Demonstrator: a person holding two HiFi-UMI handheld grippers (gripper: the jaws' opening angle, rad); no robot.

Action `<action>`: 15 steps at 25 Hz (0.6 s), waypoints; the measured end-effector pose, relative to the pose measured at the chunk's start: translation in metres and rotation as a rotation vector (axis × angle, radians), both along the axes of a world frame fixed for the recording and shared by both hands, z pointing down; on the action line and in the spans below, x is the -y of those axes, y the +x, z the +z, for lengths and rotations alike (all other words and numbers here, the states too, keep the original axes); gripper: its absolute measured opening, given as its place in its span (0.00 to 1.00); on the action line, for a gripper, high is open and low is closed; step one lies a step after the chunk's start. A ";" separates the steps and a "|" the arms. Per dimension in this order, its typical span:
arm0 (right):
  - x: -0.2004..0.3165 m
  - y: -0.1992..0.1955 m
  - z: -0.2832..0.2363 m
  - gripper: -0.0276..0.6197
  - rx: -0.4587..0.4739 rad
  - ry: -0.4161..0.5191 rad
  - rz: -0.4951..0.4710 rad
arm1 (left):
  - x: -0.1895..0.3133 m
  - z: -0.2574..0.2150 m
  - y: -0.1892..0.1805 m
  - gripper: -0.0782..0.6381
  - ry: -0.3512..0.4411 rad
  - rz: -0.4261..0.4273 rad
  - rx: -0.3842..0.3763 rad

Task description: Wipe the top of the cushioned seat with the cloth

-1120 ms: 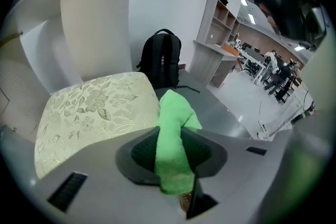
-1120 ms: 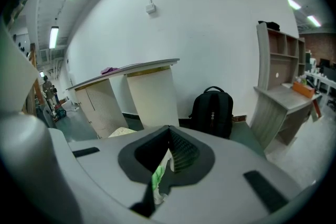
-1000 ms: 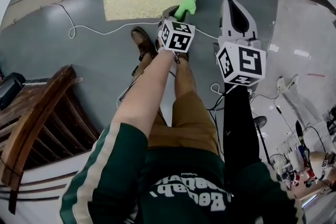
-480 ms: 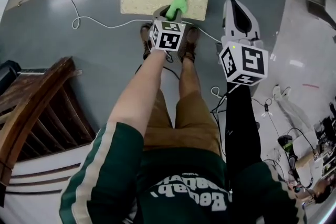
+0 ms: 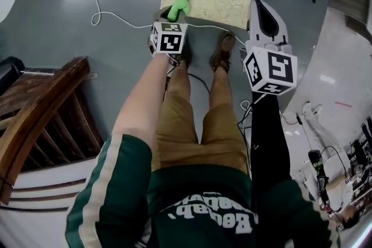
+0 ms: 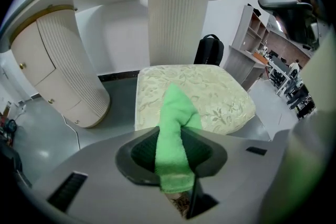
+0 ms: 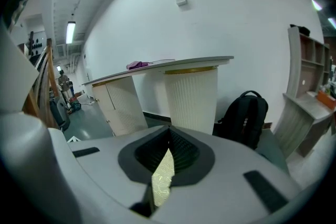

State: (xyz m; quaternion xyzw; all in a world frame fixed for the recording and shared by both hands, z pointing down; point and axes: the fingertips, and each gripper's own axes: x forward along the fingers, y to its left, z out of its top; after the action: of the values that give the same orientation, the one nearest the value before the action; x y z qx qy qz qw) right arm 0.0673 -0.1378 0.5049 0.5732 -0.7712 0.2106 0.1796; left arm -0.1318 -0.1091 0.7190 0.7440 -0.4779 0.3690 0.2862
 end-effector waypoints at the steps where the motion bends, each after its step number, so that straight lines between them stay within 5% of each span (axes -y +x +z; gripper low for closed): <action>1: 0.001 -0.006 -0.001 0.05 -0.001 0.000 -0.003 | 0.001 0.001 -0.011 0.28 -0.002 -0.008 0.006; 8: 0.007 -0.041 -0.002 0.05 -0.012 0.000 -0.011 | -0.006 0.022 -0.085 0.28 -0.102 -0.097 0.081; 15: 0.008 -0.059 -0.009 0.05 -0.013 0.007 -0.005 | -0.006 0.019 -0.097 0.28 -0.095 -0.070 0.081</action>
State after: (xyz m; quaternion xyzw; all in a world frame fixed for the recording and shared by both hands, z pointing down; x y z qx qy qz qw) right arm 0.0081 -0.1461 0.4963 0.5733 -0.7721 0.2040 0.1832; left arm -0.2288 -0.1034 0.7379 0.6969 -0.4966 0.4111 0.3142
